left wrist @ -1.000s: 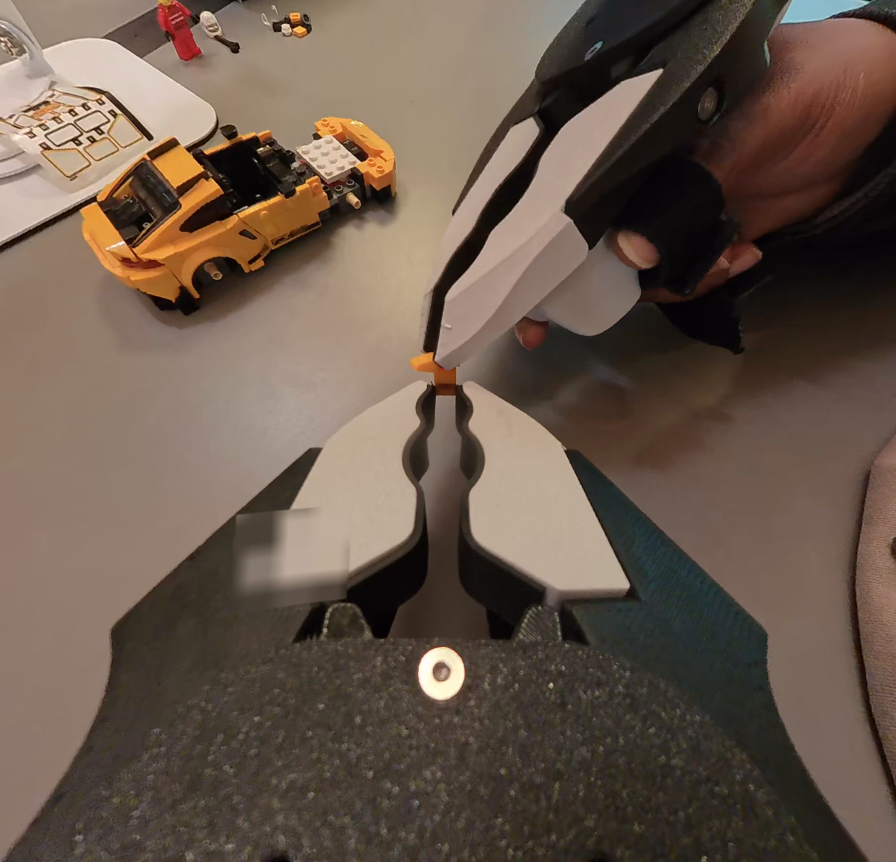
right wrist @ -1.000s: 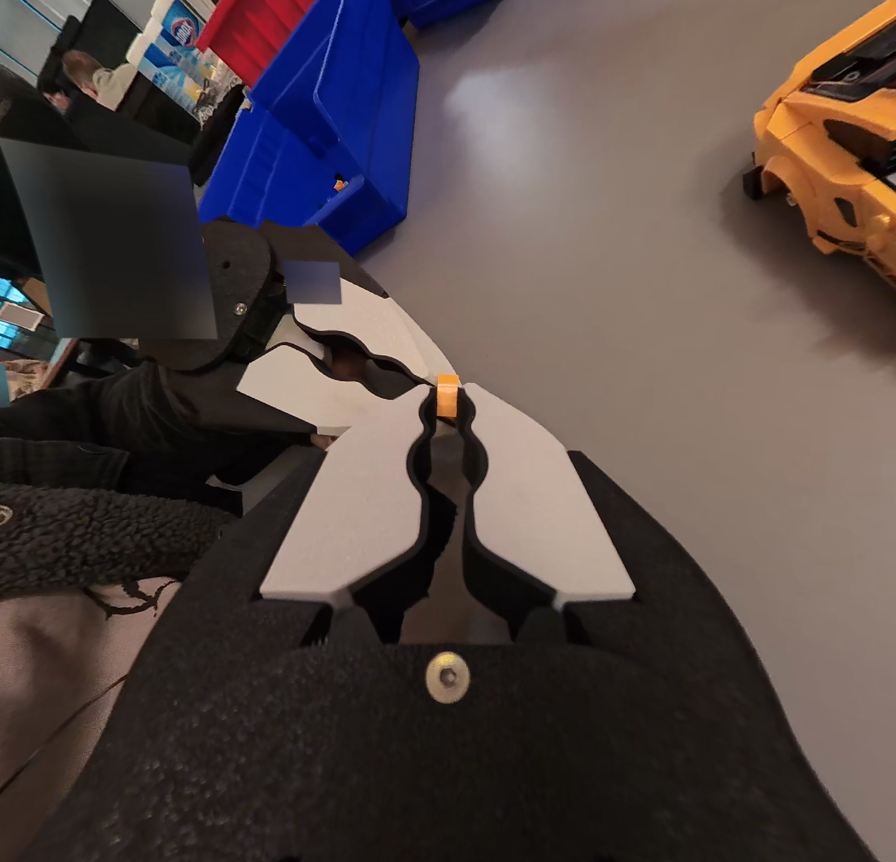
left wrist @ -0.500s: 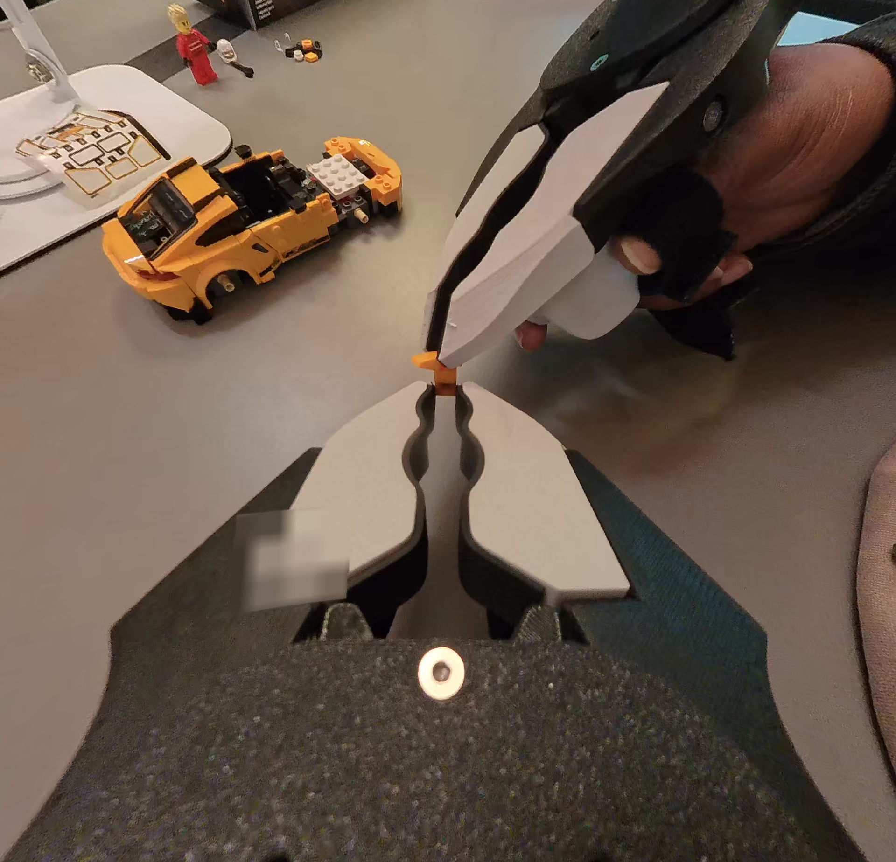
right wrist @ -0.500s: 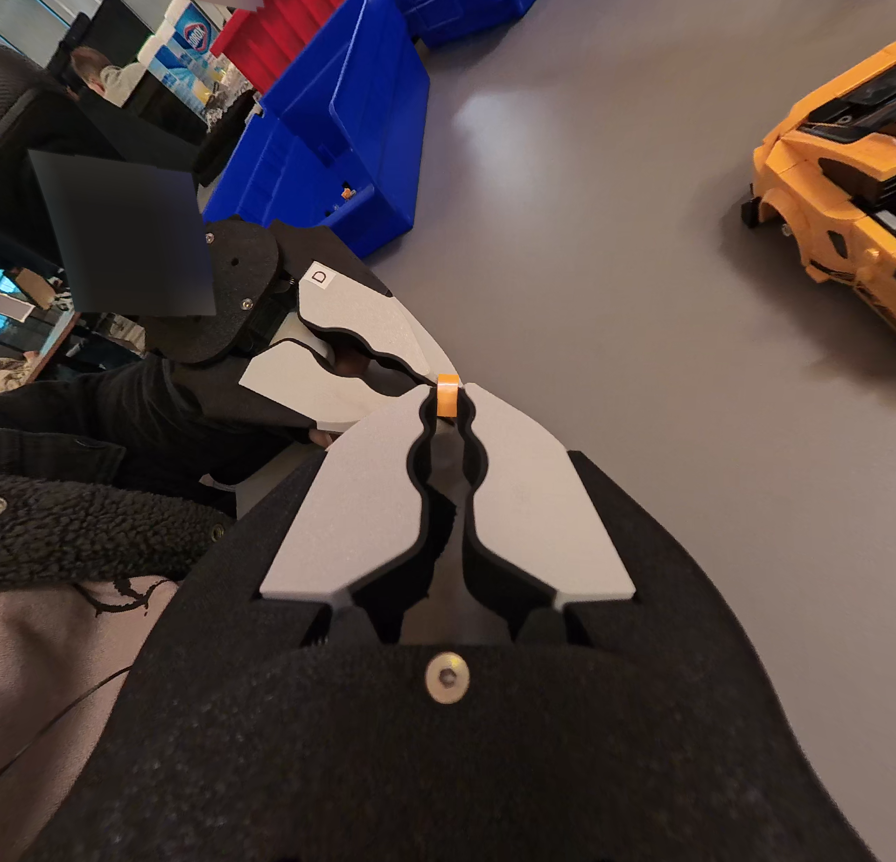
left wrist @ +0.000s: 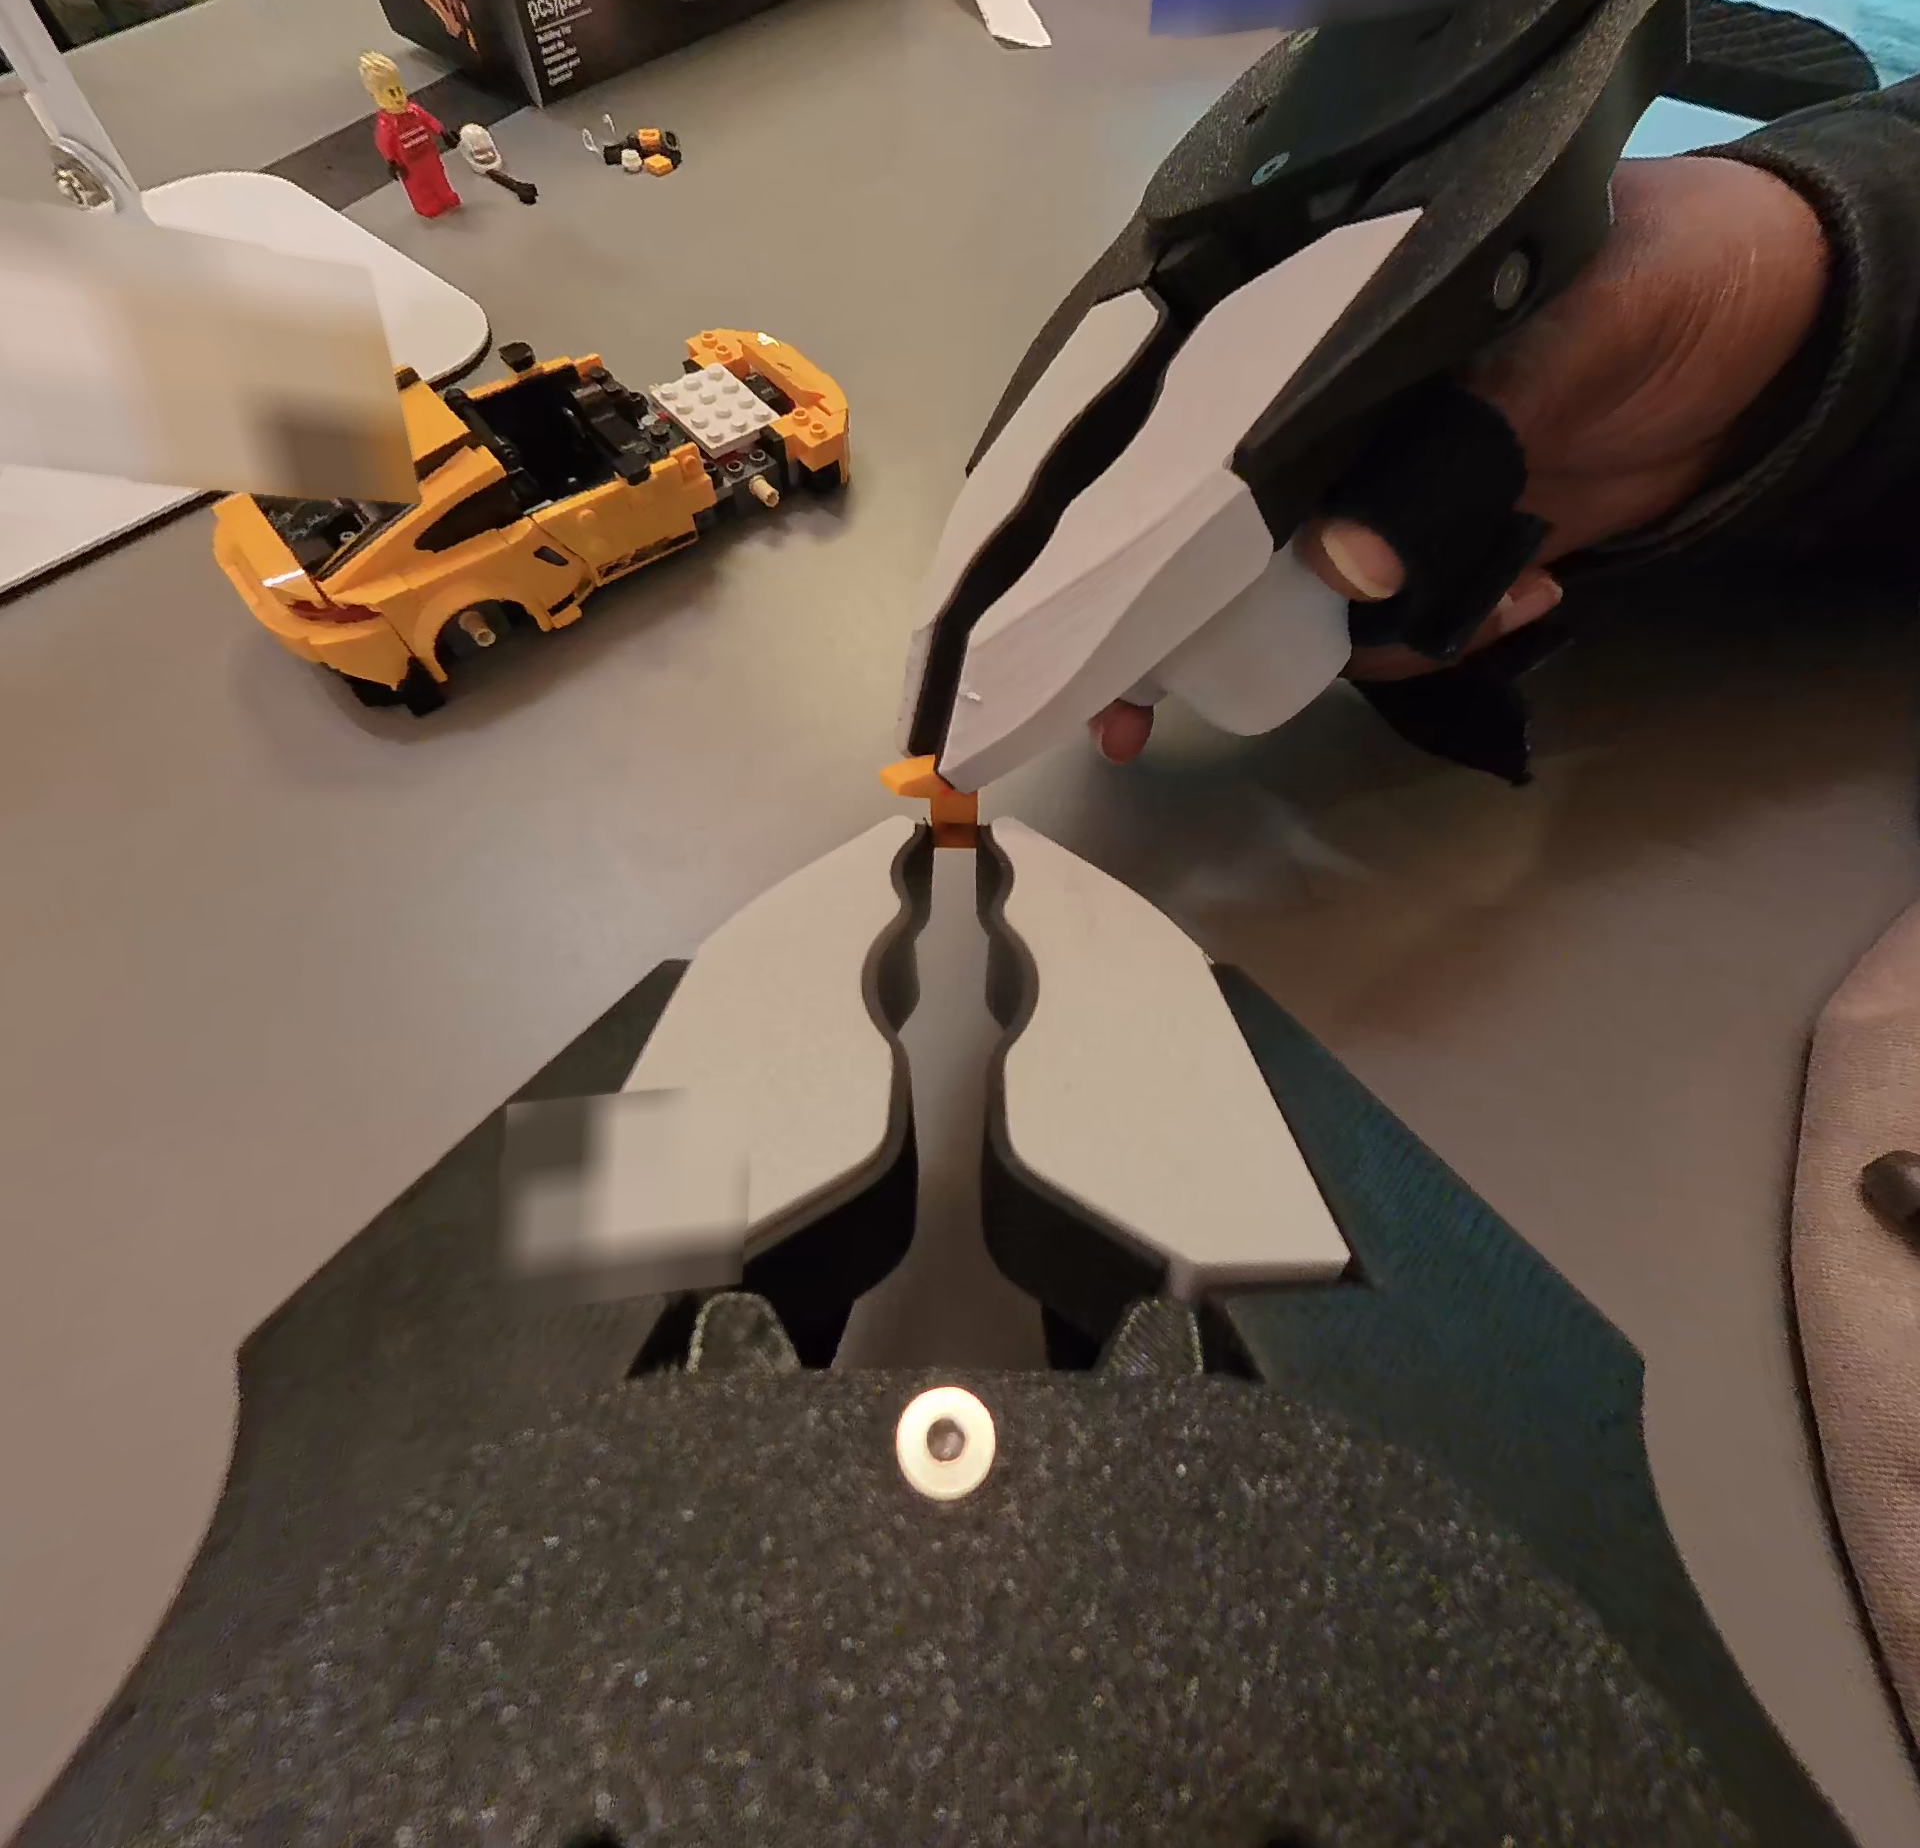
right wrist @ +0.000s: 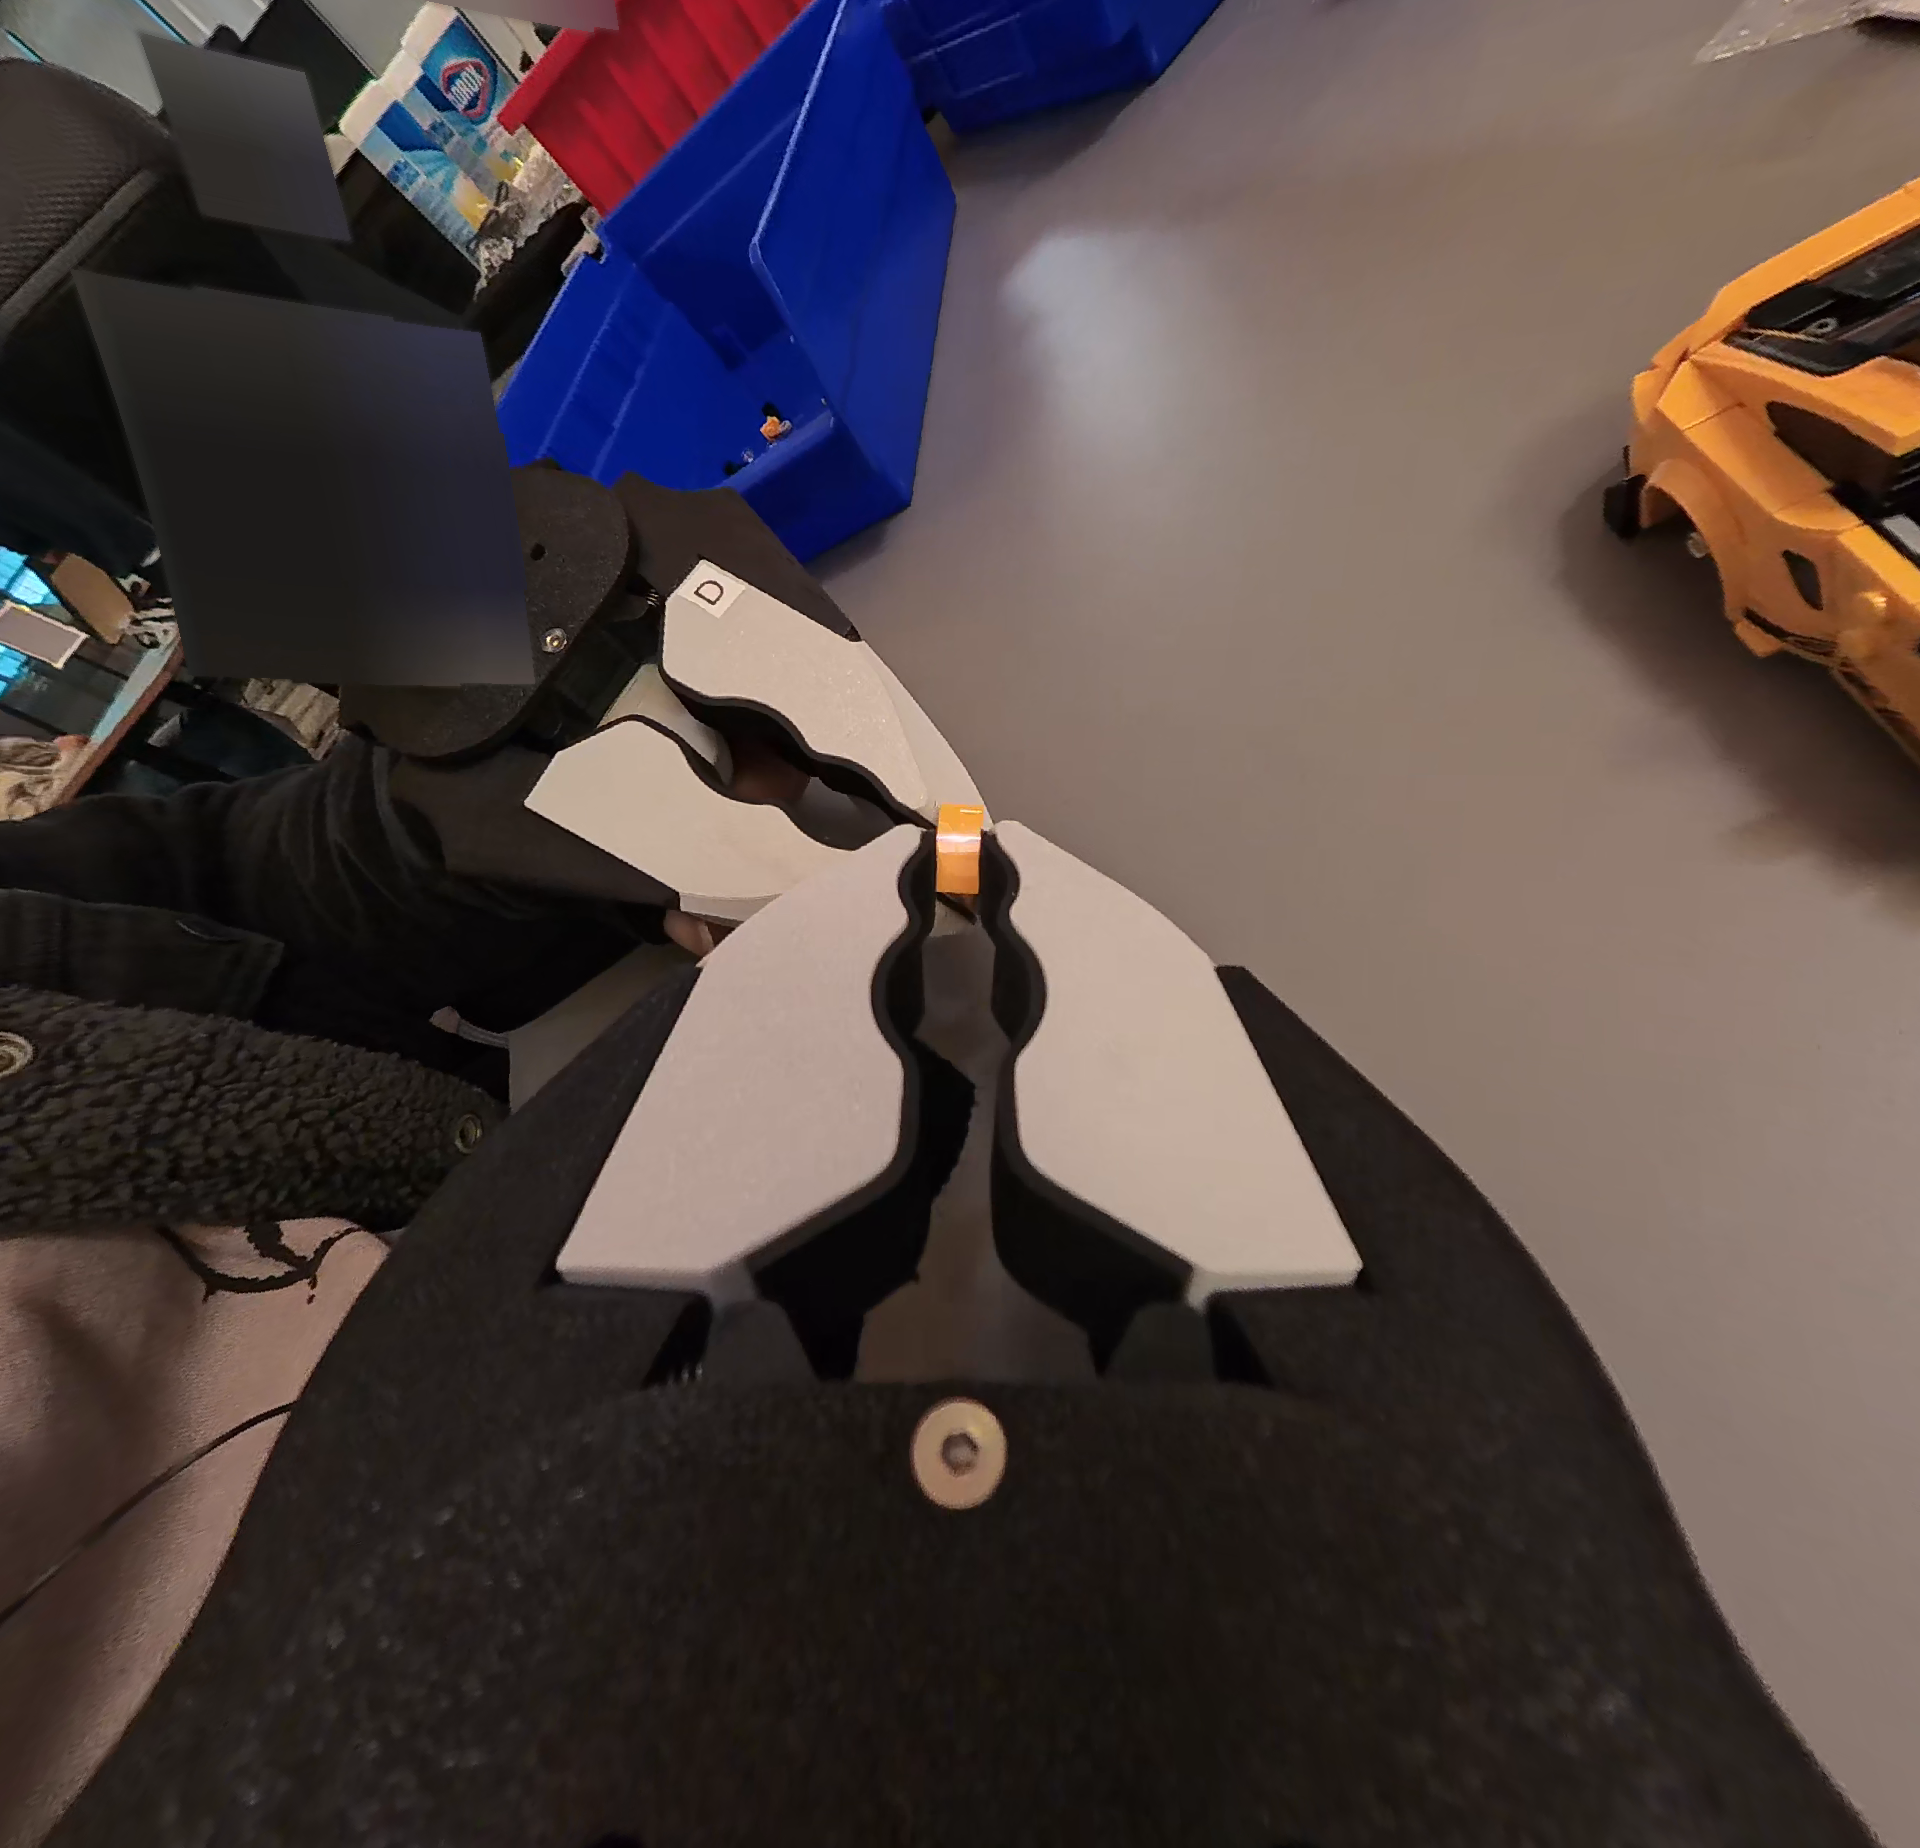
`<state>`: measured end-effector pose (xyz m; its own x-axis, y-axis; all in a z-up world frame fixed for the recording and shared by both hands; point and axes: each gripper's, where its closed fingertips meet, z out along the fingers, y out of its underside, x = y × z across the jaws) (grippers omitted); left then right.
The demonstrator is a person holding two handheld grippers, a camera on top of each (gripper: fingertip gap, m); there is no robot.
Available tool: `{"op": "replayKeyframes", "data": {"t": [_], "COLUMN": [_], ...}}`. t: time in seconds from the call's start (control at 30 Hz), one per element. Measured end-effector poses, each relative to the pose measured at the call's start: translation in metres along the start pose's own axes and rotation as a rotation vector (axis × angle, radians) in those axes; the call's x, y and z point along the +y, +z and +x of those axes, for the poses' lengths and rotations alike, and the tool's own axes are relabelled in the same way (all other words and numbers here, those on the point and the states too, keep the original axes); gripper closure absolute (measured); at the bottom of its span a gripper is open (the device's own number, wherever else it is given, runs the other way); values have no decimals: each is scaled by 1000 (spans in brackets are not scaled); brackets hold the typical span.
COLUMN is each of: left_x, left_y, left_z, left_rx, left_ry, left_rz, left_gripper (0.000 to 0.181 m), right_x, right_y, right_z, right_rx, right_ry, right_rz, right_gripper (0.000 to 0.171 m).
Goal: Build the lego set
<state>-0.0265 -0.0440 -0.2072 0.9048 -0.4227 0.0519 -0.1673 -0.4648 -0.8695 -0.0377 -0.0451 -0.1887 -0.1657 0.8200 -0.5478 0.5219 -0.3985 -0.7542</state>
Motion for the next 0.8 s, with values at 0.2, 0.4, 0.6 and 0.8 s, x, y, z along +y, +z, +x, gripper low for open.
{"op": "replayKeyframes", "data": {"t": [0.2, 0.4, 0.6, 0.8], "left_x": [-8, -16, -20, -8], "left_y": [-4, -9, -12, -7], "left_z": [6, 18, 33, 38], "left_rx": [56, 153, 249, 272], "left_ry": [-13, -22, 5, 73], "left_rz": [49, 103, 136, 66], "left_gripper": [174, 174, 174, 174], "right_x": [-4, -2, 2, 2], "right_y": [-6, -16, -26, -41], "right_z": [-10, -25, -35, -28], "right_rx": [-63, -205, -306, -261], "right_ry": [-97, -252, -305, -421], "right_rz": [13, 2, -23, -60], "right_gripper": [164, 164, 164, 164]}}
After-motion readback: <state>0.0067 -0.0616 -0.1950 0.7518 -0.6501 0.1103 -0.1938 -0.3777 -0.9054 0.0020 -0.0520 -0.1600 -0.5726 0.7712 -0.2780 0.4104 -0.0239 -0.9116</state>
